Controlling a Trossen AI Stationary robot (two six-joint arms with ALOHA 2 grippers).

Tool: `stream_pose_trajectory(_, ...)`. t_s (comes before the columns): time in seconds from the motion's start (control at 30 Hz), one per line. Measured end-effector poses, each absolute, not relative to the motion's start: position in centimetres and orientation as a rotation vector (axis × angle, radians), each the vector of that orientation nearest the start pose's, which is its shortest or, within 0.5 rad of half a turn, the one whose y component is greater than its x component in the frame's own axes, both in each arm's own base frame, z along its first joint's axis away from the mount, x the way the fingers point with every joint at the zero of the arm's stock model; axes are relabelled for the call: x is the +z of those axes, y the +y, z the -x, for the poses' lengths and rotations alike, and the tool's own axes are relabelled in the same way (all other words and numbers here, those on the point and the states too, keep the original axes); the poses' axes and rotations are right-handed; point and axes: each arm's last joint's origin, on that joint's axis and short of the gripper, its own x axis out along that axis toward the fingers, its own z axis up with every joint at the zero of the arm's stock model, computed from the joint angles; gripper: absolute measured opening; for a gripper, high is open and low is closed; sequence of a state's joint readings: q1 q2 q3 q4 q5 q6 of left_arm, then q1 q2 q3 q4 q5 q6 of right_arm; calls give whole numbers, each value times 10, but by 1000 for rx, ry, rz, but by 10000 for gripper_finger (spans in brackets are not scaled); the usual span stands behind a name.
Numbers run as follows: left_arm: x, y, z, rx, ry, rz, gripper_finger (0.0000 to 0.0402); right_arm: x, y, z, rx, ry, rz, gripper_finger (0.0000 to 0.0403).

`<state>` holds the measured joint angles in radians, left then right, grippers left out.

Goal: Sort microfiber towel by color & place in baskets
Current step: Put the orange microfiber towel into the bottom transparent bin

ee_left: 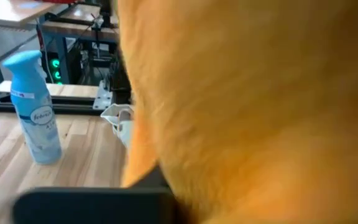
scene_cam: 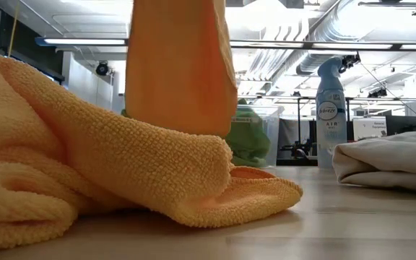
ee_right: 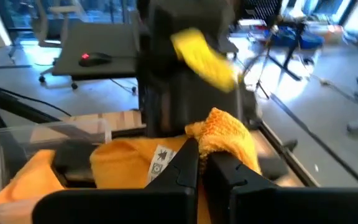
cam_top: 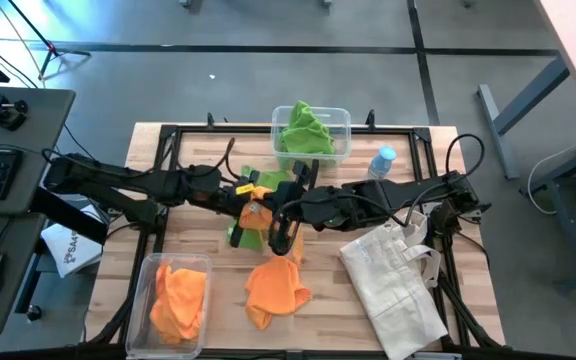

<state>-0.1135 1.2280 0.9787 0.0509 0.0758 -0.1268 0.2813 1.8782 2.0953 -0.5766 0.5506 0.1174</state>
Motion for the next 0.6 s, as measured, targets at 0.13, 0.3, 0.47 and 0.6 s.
stream_pose_trajectory(0.13,336,-31,-270,-153,197,123,12,426,98,-396,-322,394,-6,27)
stream_pose_trajectory(0.3,341,-27,-259,-99,209,128,3,419,94,-378,-365,540,-29,78)
stream_pose_trajectory(0.47,350,-24,-248,-85,185,159,1,422,89,-346,-470,661,-40,120)
stream_pose_trajectory(0.6,371,-23,-236,-86,167,165,1,418,92,-322,-576,761,-3,128)
